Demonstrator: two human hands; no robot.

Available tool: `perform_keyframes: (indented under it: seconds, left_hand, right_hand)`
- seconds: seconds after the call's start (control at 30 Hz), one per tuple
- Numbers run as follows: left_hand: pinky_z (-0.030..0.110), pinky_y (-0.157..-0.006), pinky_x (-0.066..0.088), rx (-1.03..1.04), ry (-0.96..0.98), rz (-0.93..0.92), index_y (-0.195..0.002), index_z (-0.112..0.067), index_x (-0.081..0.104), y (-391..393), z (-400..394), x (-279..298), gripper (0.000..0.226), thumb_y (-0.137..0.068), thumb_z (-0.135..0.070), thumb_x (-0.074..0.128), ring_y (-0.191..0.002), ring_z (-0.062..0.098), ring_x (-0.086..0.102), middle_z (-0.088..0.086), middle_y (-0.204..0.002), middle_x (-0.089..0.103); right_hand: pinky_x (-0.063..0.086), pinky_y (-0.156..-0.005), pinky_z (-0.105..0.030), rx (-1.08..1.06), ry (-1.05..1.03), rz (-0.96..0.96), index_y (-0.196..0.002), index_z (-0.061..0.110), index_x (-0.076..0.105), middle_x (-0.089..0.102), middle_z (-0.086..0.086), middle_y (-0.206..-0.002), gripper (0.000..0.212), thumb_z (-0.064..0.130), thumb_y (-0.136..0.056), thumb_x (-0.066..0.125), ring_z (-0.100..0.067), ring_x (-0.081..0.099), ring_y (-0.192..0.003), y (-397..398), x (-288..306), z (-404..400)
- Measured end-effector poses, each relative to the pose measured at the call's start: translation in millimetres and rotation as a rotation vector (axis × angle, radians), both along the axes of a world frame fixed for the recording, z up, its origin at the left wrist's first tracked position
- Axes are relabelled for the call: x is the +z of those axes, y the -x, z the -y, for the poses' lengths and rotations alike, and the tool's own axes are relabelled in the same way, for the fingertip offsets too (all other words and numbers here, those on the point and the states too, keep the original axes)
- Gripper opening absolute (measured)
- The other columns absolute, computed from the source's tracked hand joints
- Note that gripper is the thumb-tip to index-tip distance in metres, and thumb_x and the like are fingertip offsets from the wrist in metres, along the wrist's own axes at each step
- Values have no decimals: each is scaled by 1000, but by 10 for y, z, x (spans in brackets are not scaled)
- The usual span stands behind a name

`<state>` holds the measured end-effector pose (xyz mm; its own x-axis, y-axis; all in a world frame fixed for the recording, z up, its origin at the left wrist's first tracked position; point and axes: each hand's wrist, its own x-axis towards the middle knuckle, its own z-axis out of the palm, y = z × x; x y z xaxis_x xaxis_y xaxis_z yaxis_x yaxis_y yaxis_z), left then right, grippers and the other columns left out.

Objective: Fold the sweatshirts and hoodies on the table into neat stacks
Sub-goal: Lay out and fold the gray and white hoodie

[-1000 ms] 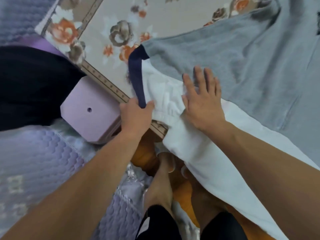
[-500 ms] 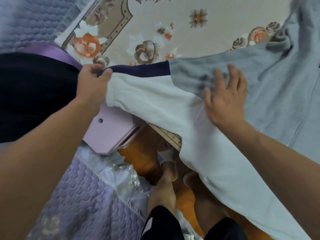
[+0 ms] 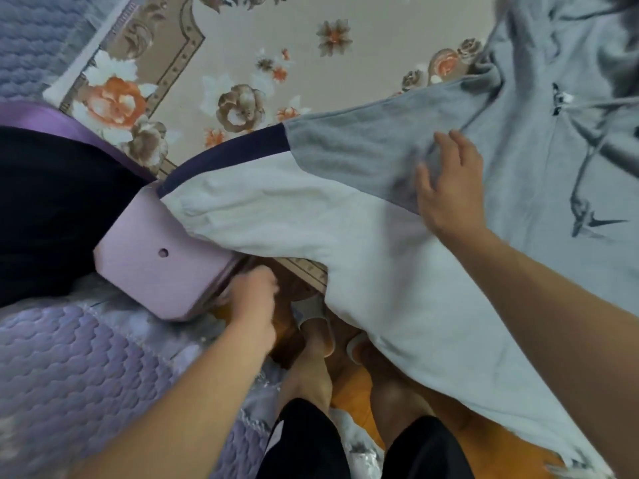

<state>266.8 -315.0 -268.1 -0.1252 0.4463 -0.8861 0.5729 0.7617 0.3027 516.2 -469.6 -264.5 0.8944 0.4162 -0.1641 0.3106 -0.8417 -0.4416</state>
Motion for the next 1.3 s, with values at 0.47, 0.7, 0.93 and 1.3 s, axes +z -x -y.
perform_keyframes:
  seconds: [0.47,0.7,0.93,1.3]
  left_hand:
    - [43,-77,39,-993,-537,-186,-98,-7,53,89,423,189,33,-101,-40,57,-95,42,59,16,-94,62]
    - [53,-102,41,-1354,-968,-78,-131,-7,52,-535,242,358,40,-99,-29,58,-118,40,46,22,-129,49]
    - [57,-111,30,-1417,-987,-174,-143,-10,43,-2051,-253,-159,47,-104,-38,44,-133,44,34,23,-146,37]
    - [38,-117,28,-1029,-1076,-280,-143,-26,47,-3836,-1797,-588,52,-101,-50,30,-143,21,39,-4,-153,45]
  right_hand:
    - [21,-116,-48,-265,288,-168,-145,-1,43,34,-35,-150,61,31,-93,44,-49,29,-140,308,167,2473]
    - [25,-116,-50,-279,269,-179,-147,4,42,25,-27,-157,54,16,-96,53,-47,25,-140,-79,254,2270]
    - [27,-117,-46,-221,193,-87,-154,16,33,14,-19,-162,62,15,-94,50,-43,23,-144,-1067,219,1701]
    - [2,-124,-56,-277,390,-105,-160,21,4,-2,-12,-169,76,52,-93,19,-41,-2,-154,-2293,-372,1571]
